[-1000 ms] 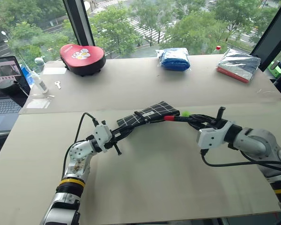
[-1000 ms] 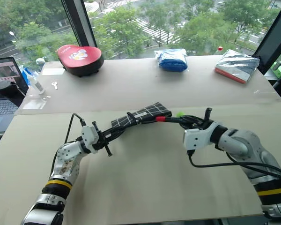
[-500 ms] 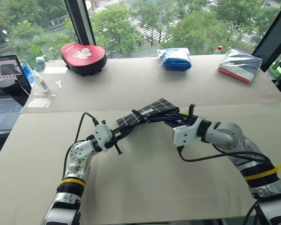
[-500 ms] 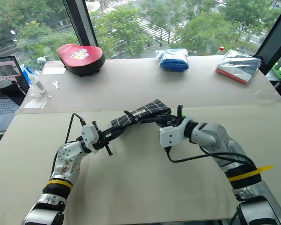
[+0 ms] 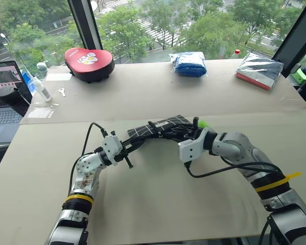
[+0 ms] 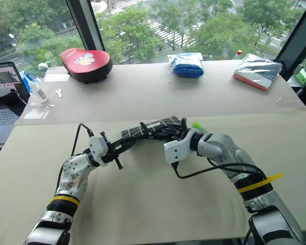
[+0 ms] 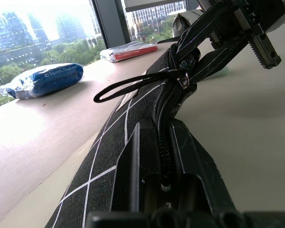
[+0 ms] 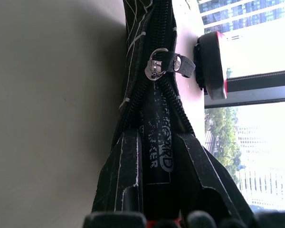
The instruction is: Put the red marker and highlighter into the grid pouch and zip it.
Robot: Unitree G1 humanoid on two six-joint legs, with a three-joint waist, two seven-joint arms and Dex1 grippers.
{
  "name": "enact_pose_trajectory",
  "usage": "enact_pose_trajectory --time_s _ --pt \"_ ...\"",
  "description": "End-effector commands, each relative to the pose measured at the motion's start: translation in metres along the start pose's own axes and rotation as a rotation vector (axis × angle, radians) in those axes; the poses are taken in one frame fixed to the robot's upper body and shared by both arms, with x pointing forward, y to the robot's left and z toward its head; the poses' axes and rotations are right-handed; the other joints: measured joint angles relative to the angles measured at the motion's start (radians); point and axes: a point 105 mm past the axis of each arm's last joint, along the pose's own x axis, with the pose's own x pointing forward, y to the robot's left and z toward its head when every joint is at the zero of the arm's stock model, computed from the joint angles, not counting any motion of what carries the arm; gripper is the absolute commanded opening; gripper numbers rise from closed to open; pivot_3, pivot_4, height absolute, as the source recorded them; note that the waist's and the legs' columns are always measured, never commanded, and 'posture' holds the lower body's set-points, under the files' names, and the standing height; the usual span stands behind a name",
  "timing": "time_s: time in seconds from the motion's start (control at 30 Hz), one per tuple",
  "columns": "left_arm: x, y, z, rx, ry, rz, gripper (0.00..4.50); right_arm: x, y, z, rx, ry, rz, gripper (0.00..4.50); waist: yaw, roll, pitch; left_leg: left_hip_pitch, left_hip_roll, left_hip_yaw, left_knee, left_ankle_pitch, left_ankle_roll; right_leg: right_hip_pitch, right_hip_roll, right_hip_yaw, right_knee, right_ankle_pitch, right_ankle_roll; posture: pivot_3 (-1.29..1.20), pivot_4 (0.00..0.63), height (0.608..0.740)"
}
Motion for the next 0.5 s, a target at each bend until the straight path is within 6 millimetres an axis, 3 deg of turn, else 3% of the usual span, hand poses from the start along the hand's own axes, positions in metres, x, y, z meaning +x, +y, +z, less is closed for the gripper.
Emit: enact_pose_trajectory --time_s 0.03,0.2,0.3,0.4,0.5 --pt "0.006 0.004 0.01 0.027 -0.036 -0.004 0.0 -0.004 -0.022 0.003 -0.033 -0.029 -0.057 2.79 -0.001 0.0 0.0 0.0 0.0 0.0 0.0 0.0 0.0 0.0 0.0 0.0 0.0 0.0 0.0 0.0 0.15 0.74" --pt "0.006 0.004 0.01 0.022 -0.039 0.0 0.0 -0.011 -0.031 -0.004 -0.058 -0.006 -0.09 4.41 -0.001 0.0 0.0 0.0 0.0 0.0 0.0 0.0 0.0 0.0 0.0 0.0 0.0 0.0 0.0 0.0 0.15 0.74" --pt "0.006 0.004 0.01 0.021 -0.041 0.003 0.0 -0.023 -0.045 -0.008 0.03 -0.007 -0.132 4.41 -0.001 0.0 0.0 0.0 0.0 0.0 0.0 0.0 0.0 0.0 0.0 0.0 0.0 0.0 0.0 0.0 0.15 0.74" --pt "0.006 0.004 0.01 0.021 -0.04 0.005 0.0 -0.044 -0.06 -0.012 0.239 -0.021 -0.167 4.41 0.0 0.0 0.0 0.0 0.0 0.0 0.0 0.0 0.0 0.0 0.0 0.0 0.0 0.0 0.0 0.0 0.15 0.74" --pt "0.004 0.004 0.009 0.022 -0.035 0.007 0.0 -0.079 -0.062 -0.003 0.73 -0.109 -0.092 4.41 0.008 0.0 0.0 -0.001 0.001 -0.001 0.0 0.0 0.0 0.0 0.0 0.0 -0.001 0.0 0.0 0.0 0.15 0.74"
